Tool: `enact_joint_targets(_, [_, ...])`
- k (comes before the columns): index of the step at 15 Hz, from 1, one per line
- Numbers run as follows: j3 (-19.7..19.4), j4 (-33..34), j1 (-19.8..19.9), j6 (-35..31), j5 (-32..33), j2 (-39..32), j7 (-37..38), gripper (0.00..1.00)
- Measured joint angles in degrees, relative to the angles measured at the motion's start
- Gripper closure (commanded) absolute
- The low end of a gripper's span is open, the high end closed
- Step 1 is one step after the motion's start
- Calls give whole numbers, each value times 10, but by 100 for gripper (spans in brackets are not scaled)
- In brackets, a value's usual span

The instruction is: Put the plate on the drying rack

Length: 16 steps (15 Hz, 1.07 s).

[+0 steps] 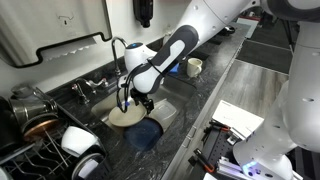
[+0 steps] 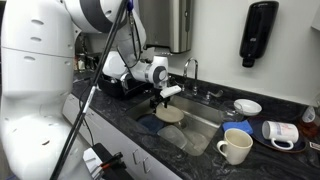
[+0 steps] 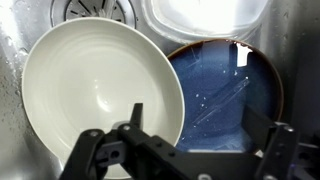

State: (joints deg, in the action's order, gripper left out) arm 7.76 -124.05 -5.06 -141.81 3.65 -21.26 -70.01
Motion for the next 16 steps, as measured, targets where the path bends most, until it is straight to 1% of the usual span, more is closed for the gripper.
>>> enact_joint_targets(10, [42, 70, 8, -2, -23, -104, 1, 0])
enact_joint_targets(11, [44, 75, 8, -2, -24, -112, 1, 25])
enact_joint_targets(12, [44, 80, 8, -2, -24, -119, 1, 28])
enact_joint_targets(16, [40, 94, 8, -1, -16, -140, 29, 55])
